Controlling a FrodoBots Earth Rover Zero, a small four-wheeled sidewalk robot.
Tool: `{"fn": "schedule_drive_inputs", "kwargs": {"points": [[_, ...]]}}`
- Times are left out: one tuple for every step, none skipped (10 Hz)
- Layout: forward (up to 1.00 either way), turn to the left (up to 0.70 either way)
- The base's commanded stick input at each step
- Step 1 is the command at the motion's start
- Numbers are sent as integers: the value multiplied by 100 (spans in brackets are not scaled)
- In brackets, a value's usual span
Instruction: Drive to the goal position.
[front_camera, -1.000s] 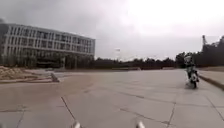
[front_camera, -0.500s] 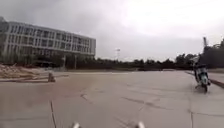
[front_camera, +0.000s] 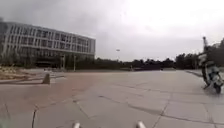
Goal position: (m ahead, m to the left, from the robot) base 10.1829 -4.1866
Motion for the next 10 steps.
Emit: {"fn": "schedule_drive_inputs", "kwargs": {"points": [[85, -16], [85, -16], [85, -16], [85, -16], [85, -16], [85, -16], [85, -16], [85, -16], [85, -16], [85, -16]]}}
